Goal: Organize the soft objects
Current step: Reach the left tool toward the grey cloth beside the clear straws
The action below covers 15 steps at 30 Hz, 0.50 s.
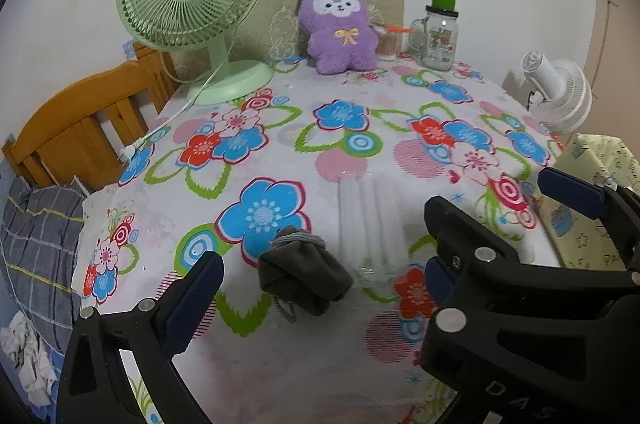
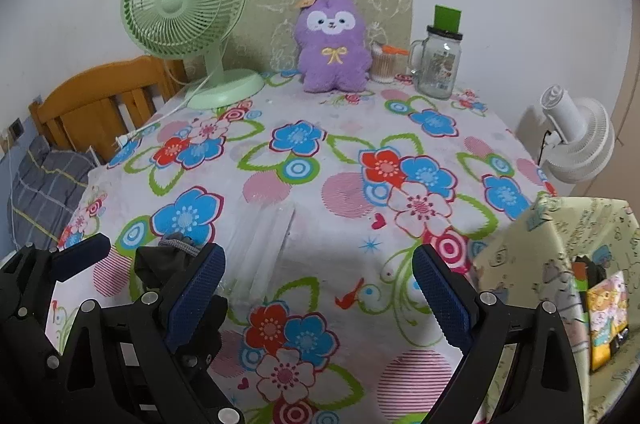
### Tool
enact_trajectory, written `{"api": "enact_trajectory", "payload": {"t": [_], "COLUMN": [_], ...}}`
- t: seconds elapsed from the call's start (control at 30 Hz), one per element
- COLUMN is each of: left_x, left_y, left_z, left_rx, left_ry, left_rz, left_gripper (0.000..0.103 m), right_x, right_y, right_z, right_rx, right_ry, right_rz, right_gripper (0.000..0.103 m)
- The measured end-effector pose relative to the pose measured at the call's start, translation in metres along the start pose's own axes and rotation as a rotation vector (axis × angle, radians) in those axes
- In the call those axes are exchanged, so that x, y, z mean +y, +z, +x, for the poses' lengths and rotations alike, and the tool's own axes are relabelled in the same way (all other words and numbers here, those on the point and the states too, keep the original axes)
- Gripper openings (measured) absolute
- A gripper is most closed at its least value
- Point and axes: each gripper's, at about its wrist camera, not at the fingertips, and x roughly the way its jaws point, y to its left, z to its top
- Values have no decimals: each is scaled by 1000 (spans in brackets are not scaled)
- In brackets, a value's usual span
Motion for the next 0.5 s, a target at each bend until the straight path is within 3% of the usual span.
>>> {"api": "enact_trajectory", "payload": {"t": [0.5], "left_x": [17], "left_y": [-3], "left_z": [33], "left_rx": [76], "left_ry": [38], "left_rz": [-35], "left_gripper": [102], "right_x": [15], "right_y": [2], "right_z": [37], "right_rx": [63], "right_ry": [28], "right_rz": [-25], "right_gripper": [96]}}
